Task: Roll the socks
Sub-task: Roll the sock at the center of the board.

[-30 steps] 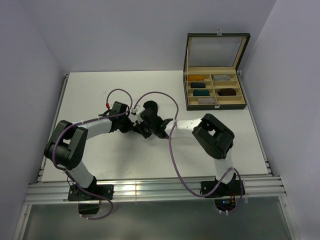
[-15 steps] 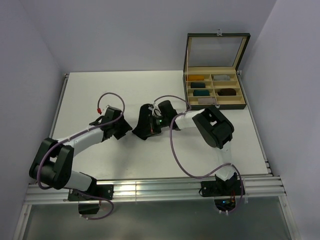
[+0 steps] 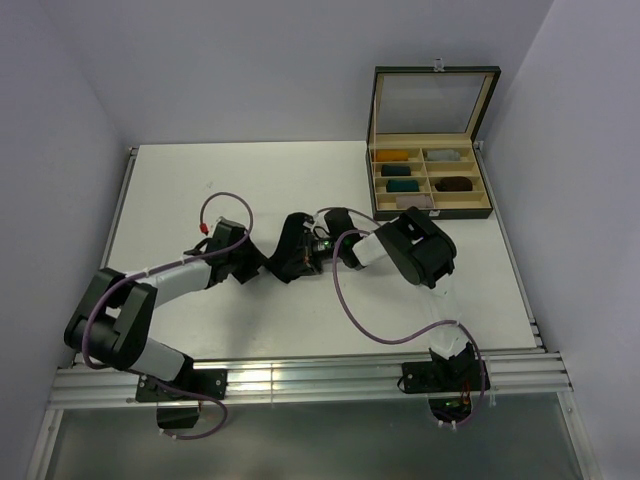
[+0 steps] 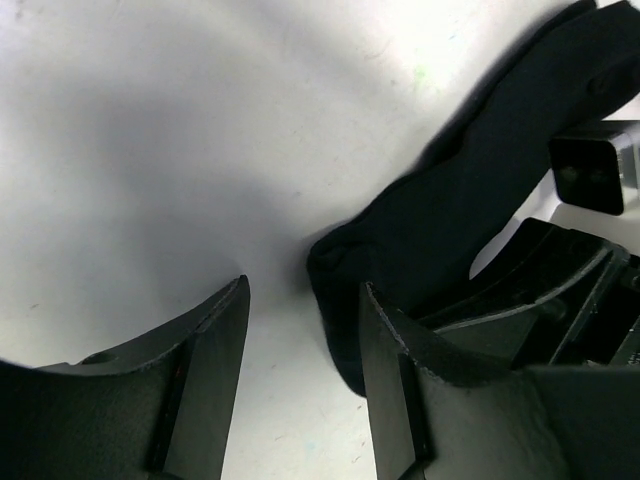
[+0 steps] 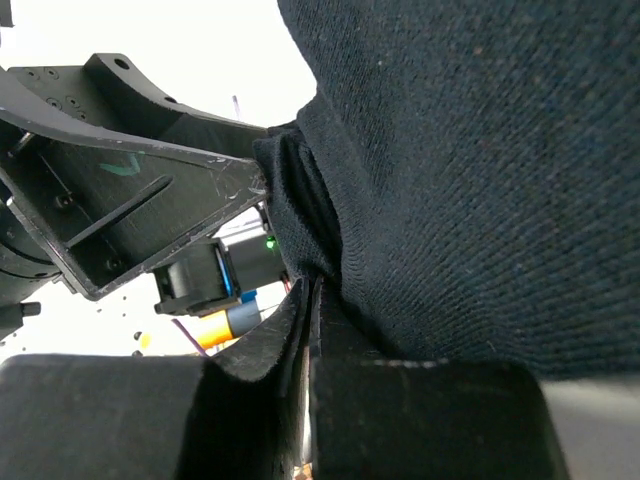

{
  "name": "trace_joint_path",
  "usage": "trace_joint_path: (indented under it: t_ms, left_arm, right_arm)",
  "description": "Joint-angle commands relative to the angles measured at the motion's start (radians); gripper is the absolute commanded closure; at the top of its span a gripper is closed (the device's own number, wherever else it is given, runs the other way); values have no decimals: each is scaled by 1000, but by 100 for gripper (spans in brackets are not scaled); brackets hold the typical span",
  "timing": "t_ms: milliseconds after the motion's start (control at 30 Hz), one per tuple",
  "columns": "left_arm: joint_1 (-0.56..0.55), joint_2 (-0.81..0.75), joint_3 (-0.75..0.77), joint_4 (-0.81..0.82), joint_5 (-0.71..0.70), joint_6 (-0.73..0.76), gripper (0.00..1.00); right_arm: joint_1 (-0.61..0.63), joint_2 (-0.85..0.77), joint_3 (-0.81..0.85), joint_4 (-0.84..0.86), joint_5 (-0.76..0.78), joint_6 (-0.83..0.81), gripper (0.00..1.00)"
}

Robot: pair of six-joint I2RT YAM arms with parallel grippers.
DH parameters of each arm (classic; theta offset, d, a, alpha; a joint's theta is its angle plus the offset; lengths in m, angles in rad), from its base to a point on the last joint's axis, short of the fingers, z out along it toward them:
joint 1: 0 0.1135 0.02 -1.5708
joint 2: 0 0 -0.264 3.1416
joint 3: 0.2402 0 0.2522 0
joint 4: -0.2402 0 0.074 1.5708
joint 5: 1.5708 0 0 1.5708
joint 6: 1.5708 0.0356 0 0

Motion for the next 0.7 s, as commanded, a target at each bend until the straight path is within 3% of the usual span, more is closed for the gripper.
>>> trace_joint_path:
  t_ms: [0,267,433,567,667]
  left_arm:
    - [-7,29,36,54,10,11,47]
    - [-14,86,43,66,10,17,51]
    - [-17,102,62,28,9,37,69]
    - [-18,124,99,-30,9,74,86]
    - [-18,125,120,-69,4,100,96]
  right_arm:
    - [-10,26,-6,26,-3,36,100]
    - [-14,36,-4,26,-3,33,100]
    - [-15,3,10,-75,29,-40,100]
    - [-11,-59,50,-251,118,-227,99]
    - [8,-142,60,-368,187,-373,90]
